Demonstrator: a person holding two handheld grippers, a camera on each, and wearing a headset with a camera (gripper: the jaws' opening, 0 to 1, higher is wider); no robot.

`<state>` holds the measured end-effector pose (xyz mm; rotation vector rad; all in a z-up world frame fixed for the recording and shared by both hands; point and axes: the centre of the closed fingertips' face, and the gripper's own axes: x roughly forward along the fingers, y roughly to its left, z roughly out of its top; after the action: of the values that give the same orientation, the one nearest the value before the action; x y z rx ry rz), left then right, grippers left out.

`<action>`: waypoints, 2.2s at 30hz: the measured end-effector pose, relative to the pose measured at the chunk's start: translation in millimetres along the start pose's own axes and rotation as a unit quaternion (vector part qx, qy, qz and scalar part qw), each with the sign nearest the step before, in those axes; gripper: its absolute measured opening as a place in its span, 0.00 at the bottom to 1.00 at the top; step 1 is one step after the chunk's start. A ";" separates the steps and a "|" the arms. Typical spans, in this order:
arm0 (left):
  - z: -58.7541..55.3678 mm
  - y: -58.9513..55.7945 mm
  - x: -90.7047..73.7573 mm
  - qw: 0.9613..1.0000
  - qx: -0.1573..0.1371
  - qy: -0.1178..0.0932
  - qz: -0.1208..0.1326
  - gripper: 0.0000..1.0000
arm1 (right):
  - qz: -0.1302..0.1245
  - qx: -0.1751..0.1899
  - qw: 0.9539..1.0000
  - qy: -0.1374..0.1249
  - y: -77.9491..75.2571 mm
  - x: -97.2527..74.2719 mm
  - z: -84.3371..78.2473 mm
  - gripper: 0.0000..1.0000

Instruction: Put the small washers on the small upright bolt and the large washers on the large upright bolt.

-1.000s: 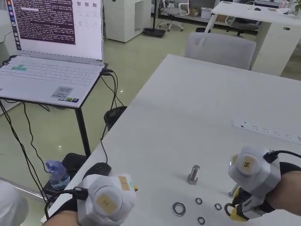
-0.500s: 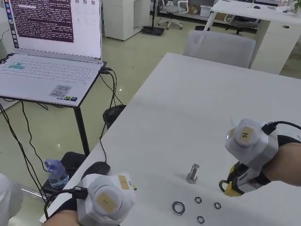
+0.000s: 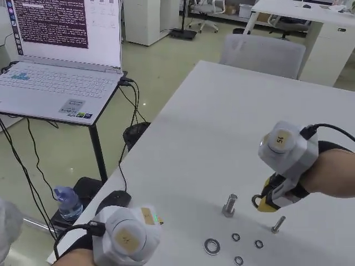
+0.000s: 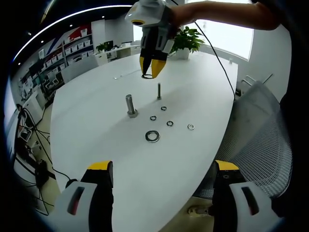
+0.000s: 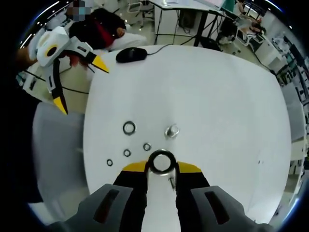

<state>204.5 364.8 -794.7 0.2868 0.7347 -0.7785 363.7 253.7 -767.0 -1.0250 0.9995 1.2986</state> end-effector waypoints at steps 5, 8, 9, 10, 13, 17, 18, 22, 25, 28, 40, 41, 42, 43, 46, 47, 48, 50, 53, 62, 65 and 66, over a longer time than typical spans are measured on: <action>-0.9 -0.8 0.8 1.000 0.000 0.003 -0.003 0.85 | 0.002 -0.003 1.000 -0.001 -5.2 7.0 8.0 0.21; -1.5 -0.9 1.6 1.000 0.002 0.004 -0.004 0.84 | -0.001 -0.006 1.000 0.000 -10.2 11.5 12.6 0.21; -2.0 -0.5 1.8 1.000 0.003 0.006 -0.003 0.84 | 0.000 -0.007 1.000 0.000 -11.1 13.1 14.7 0.21; -3.2 0.4 2.0 1.000 0.005 0.009 -0.002 0.84 | 0.000 -0.007 1.000 0.000 -12.0 15.0 16.5 0.21; -4.2 1.3 2.5 1.000 0.004 0.010 -0.003 0.83 | 0.002 -0.010 1.000 0.004 -13.1 20.5 20.1 0.21; -5.1 2.2 2.9 1.000 0.003 0.011 -0.003 0.84 | 0.002 -0.013 1.000 0.006 -15.5 26.2 24.5 0.21; -5.1 2.2 3.1 1.000 0.002 0.010 -0.004 0.84 | 0.003 -0.014 1.000 0.006 -16.0 27.4 25.4 0.21; -4.0 1.8 3.7 1.000 -0.003 0.006 -0.005 0.85 | 0.003 -0.018 1.000 0.010 -17.9 33.3 29.0 0.21; -3.8 1.0 5.1 1.000 0.011 0.008 -0.001 0.87 | 0.003 -0.021 1.000 0.013 -18.7 37.3 30.9 0.21; -1.5 -0.2 6.0 1.000 0.004 0.003 -0.005 0.87 | 0.004 -0.021 1.000 0.014 -20.2 40.7 32.2 0.21; -2.0 -0.7 7.1 1.000 0.008 0.007 -0.009 0.87 | 0.012 -0.021 0.999 0.025 -17.6 51.7 34.5 0.21; -2.2 -0.5 7.0 1.000 0.009 0.006 -0.010 0.87 | 0.014 -0.020 0.999 0.027 -16.0 52.7 34.4 0.21; -2.4 -0.5 7.0 1.000 0.009 0.006 -0.010 0.87 | 0.015 -0.020 0.999 0.029 -14.9 53.6 34.0 0.21; -2.5 -0.2 6.8 1.000 0.009 0.007 -0.010 0.87 | 0.015 -0.022 0.999 0.032 -13.6 54.5 33.2 0.21; -2.4 1.0 5.0 1.000 0.014 0.010 -0.007 0.86 | 0.016 -0.022 0.999 0.032 -13.1 54.9 34.1 0.21; -1.3 1.6 4.1 1.000 0.019 0.011 -0.004 0.86 | 0.016 -0.023 0.999 0.032 -13.1 55.5 34.6 0.21; -1.0 1.9 3.9 1.000 0.021 0.011 -0.003 0.85 | 0.015 -0.024 0.999 0.033 -12.8 56.3 34.6 0.21; -1.2 2.4 4.1 1.000 0.022 0.012 -0.003 0.85 | 0.016 -0.025 0.999 0.037 -12.3 58.7 33.7 0.21; -1.0 2.1 5.2 1.000 0.021 0.010 -0.004 0.85 | 0.015 -0.029 0.999 0.042 -12.2 62.3 31.4 0.21; -4.2 -1.7 7.8 1.000 0.010 0.008 -0.008 0.84 | 0.019 -0.030 0.998 0.050 -10.7 74.8 26.1 0.21; -6.6 -2.0 7.6 1.000 0.010 0.011 -0.007 0.83 | 0.018 -0.031 0.998 0.050 -13.2 82.4 24.7 0.21; -6.6 -2.0 7.3 1.000 0.010 0.010 -0.007 0.83 | 0.018 -0.030 0.998 0.051 -13.5 83.6 24.3 0.21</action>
<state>203.3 362.7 -804.5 0.3088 0.7490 -0.7972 379.5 298.5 -841.2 -1.1319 1.0657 1.3244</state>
